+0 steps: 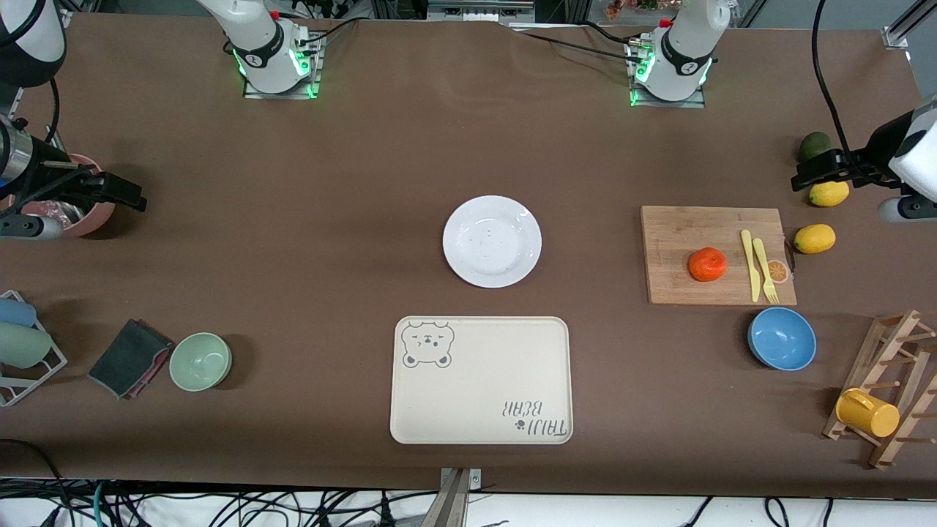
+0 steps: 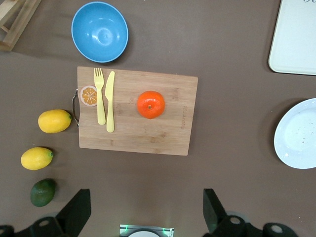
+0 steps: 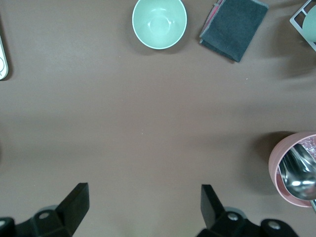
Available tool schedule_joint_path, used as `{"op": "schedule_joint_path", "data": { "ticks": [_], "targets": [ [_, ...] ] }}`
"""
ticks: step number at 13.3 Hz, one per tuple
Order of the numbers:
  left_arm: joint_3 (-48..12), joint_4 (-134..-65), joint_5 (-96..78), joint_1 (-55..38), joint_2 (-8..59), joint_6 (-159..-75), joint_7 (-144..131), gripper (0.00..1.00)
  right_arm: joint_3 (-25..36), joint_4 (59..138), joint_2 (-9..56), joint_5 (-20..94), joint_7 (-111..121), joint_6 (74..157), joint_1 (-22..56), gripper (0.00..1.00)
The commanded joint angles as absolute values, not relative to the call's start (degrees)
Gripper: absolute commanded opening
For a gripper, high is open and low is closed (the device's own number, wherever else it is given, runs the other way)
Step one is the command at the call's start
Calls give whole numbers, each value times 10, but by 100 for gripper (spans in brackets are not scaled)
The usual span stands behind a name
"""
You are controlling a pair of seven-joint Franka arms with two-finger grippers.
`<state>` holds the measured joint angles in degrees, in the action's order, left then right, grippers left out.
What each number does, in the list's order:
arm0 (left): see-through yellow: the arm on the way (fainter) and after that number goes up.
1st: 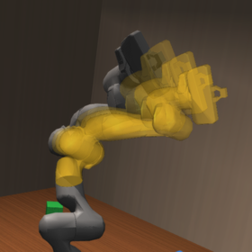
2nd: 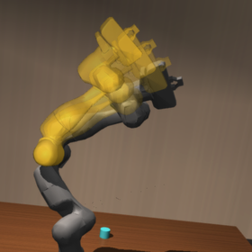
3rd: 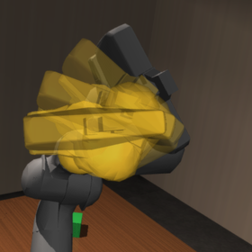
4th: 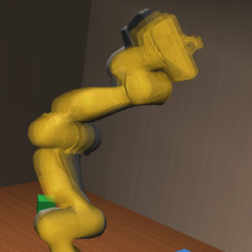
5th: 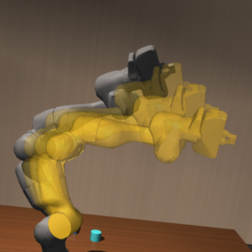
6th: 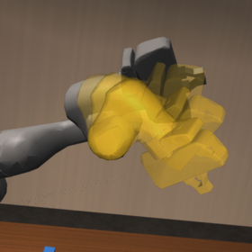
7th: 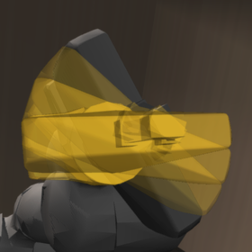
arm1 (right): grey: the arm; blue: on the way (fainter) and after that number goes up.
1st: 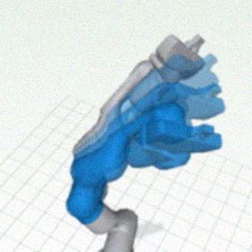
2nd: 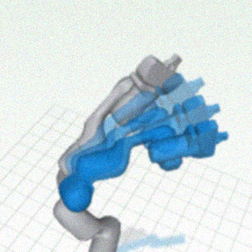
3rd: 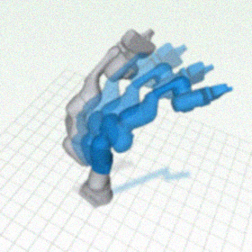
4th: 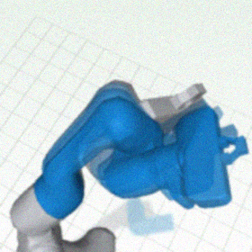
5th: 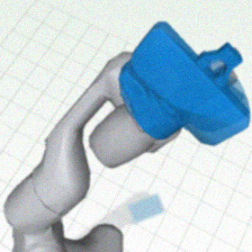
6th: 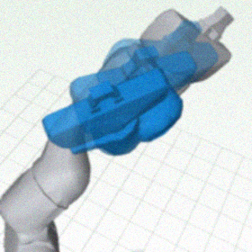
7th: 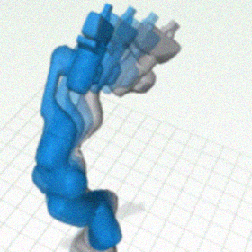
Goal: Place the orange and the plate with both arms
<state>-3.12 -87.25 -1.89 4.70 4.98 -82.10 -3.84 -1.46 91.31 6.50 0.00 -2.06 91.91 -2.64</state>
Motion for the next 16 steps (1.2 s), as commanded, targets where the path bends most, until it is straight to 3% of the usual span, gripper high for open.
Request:
{"op": "schedule_joint_path", "data": {
  "ticks": [1, 16],
  "targets": [
    [-33, -883, -24, 50, 38, -818, -42, 100, -18, 902, 68, 5, -12, 910, -32, 100],
    [-33, -871, -3, 43, 52, -800, -36, 100, -18, 902, 68, 5, -13, 910, -32, 100]
  ]
}}
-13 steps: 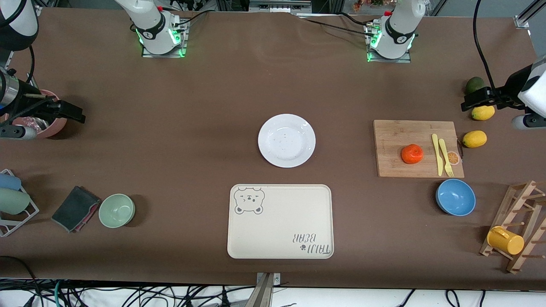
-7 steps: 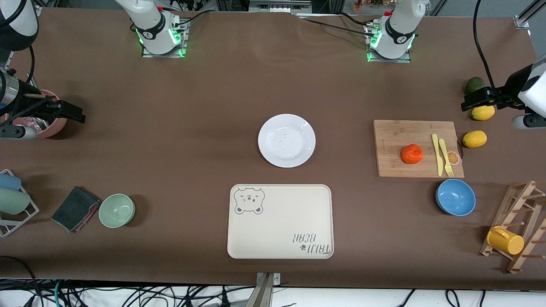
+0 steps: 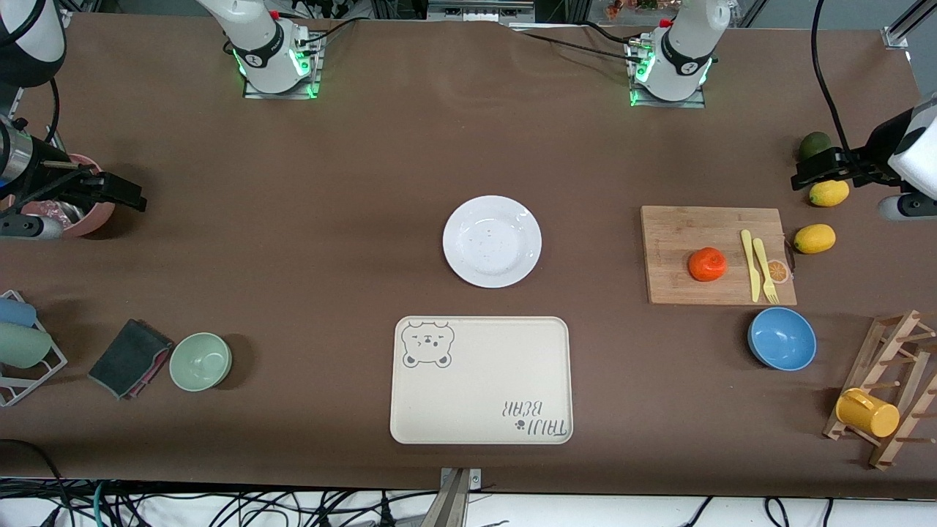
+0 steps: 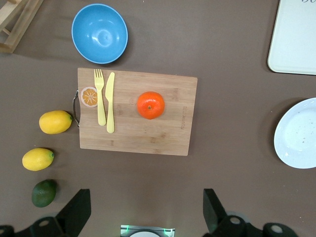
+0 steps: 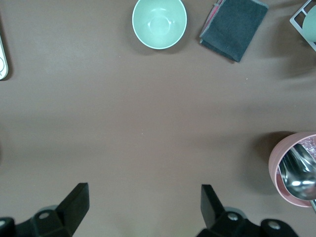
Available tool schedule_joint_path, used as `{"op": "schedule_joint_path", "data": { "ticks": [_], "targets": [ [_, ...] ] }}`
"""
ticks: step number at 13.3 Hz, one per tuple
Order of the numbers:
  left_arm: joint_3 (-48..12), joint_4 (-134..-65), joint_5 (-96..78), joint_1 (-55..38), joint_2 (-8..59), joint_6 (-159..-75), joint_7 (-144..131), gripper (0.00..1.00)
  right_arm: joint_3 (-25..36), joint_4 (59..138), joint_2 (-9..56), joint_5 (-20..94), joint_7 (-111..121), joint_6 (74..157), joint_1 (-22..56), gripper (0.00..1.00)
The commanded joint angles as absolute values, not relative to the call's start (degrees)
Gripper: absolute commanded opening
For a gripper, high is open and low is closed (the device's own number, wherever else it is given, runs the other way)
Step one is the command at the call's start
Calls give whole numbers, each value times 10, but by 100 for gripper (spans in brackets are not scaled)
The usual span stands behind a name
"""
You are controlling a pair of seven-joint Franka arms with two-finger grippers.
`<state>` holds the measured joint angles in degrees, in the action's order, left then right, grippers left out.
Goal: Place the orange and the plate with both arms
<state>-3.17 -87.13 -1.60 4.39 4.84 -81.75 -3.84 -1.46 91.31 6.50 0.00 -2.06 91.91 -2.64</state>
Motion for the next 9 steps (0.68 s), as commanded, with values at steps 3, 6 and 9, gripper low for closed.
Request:
{"op": "schedule_joint_path", "data": {
  "ticks": [3, 6, 9],
  "targets": [
    [-32, -874, 6, 35, 67, -817, -36, 100, -18, 902, 68, 5, -12, 910, -32, 100],
    [-33, -881, 48, 23, 66, -826, -33, 100, -18, 902, 69, 5, -12, 910, -32, 100],
    [-33, -987, 45, 22, 38, -906, -33, 100, -18, 902, 68, 5, -12, 910, -32, 100]
  ]
}}
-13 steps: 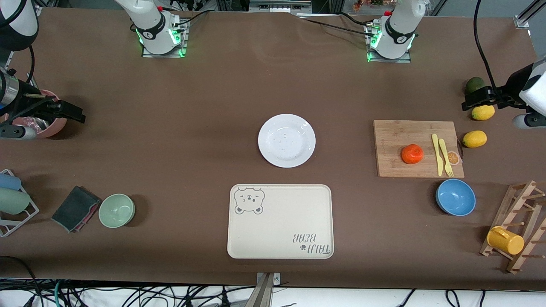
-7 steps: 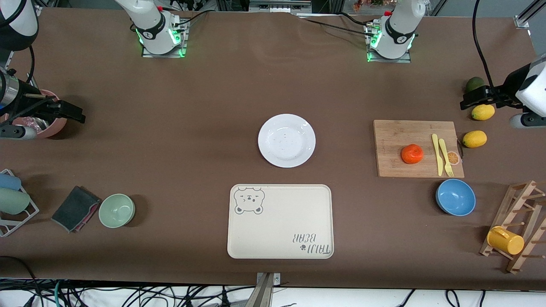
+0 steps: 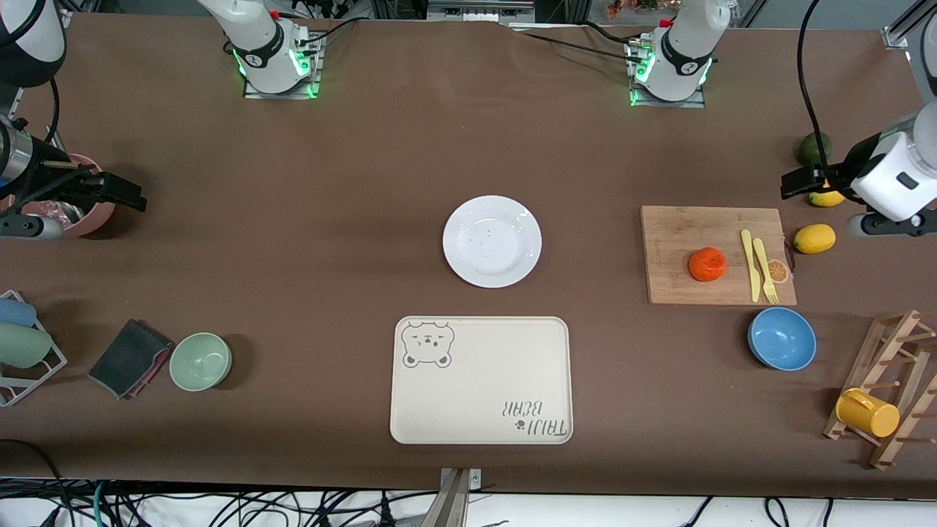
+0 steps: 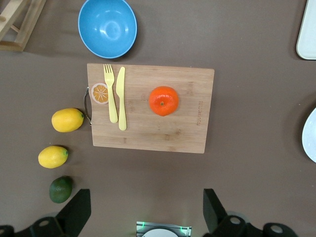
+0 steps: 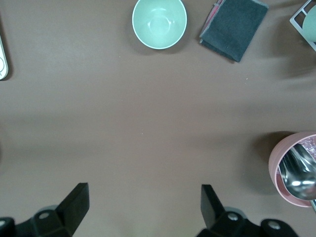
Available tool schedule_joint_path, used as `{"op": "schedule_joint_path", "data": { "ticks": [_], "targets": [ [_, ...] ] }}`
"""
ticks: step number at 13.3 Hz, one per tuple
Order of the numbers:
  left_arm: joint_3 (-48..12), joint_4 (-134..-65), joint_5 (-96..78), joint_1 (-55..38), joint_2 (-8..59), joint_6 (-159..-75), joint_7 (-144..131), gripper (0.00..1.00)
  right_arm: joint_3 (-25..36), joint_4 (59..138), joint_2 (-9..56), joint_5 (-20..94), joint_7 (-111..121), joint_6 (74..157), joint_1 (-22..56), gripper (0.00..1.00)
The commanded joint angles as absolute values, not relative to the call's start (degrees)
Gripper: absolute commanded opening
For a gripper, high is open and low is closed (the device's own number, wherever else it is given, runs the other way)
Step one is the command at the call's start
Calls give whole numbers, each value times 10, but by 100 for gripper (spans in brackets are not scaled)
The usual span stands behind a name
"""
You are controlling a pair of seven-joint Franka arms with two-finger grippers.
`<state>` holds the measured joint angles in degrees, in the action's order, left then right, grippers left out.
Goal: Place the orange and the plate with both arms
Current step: 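Reach the left gripper down over the orange on the cutting board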
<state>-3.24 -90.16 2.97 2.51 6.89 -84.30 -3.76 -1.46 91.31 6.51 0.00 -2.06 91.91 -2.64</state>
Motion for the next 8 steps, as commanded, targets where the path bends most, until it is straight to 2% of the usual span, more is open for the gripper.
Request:
{"op": "schedule_joint_path", "data": {
  "ticks": [1, 5, 8],
  "targets": [
    [-32, -1038, 40, 23, 29, -958, -33, 100, -18, 902, 68, 5, -12, 910, -32, 100],
    [-31, -1193, 39, 23, 18, -1141, -39, 100, -18, 902, 68, 5, -12, 910, -32, 100],
    [-27, -1275, 38, 24, 27, -1275, -41, 100, -18, 902, 68, 5, -13, 910, -32, 100]
  ]
}}
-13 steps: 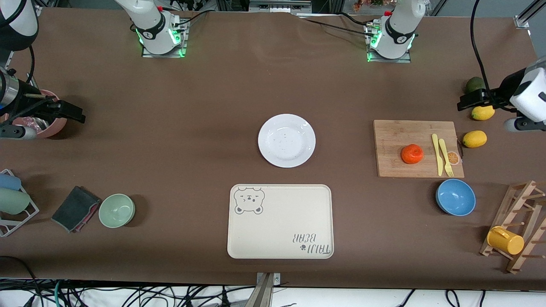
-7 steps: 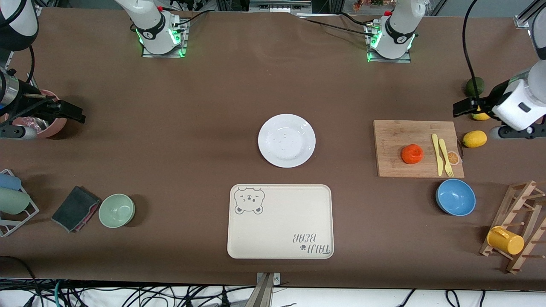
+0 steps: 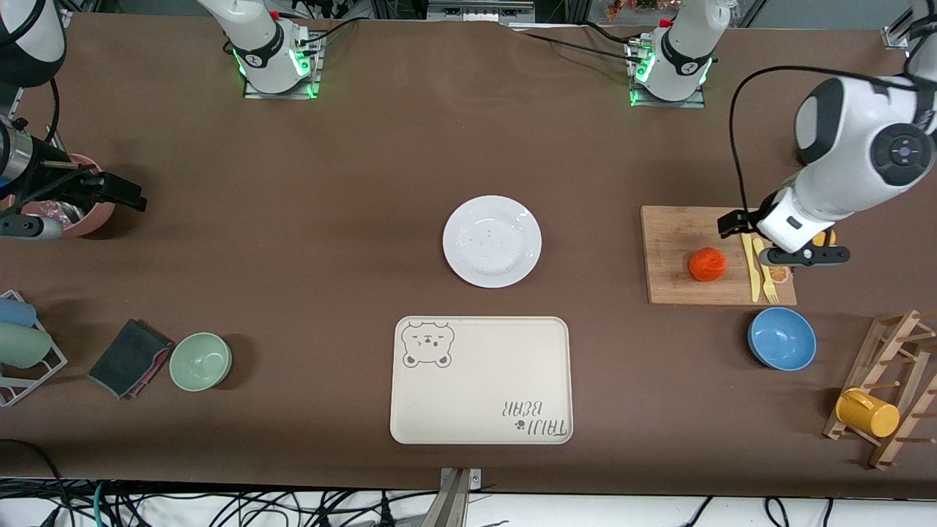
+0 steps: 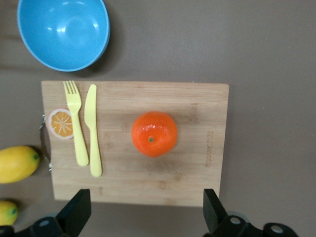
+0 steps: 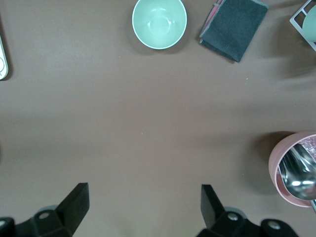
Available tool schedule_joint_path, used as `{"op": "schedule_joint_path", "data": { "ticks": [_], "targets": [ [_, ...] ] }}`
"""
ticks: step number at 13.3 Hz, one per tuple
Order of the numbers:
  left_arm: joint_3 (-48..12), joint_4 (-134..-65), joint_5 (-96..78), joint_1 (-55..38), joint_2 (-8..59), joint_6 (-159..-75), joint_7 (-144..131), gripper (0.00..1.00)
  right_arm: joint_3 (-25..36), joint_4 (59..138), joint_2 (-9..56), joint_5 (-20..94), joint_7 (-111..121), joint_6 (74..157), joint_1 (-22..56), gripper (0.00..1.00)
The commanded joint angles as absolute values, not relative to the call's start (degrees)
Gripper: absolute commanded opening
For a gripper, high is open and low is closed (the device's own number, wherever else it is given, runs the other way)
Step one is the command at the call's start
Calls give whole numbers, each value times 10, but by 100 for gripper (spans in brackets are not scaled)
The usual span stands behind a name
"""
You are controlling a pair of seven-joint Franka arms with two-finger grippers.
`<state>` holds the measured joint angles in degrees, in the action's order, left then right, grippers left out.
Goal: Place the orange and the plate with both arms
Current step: 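Reach the left gripper down over the orange on the cutting board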
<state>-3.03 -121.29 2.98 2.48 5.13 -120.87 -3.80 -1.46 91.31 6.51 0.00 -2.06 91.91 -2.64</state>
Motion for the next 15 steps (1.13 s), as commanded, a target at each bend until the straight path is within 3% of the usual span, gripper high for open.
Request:
{"op": "schedule_joint_path", "data": {
  "ticks": [1, 4, 11, 15],
  "targets": [
    [-27, -1292, 33, 25, 38, -1311, -41, 100, -17, 902, 68, 5, -13, 910, -32, 100],
    [-26, -1329, 10, 28, 48, -1374, -42, 100, -18, 902, 68, 5, -13, 910, -32, 100],
    [-22, -1332, 5, 31, 135, -1500, -42, 100, -18, 902, 69, 5, -14, 910, -32, 100],
    [-21, -1331, -11, 31, 157, -1518, -35, 100, -18, 902, 69, 5, -15, 910, -32, 100]
  ]
}}
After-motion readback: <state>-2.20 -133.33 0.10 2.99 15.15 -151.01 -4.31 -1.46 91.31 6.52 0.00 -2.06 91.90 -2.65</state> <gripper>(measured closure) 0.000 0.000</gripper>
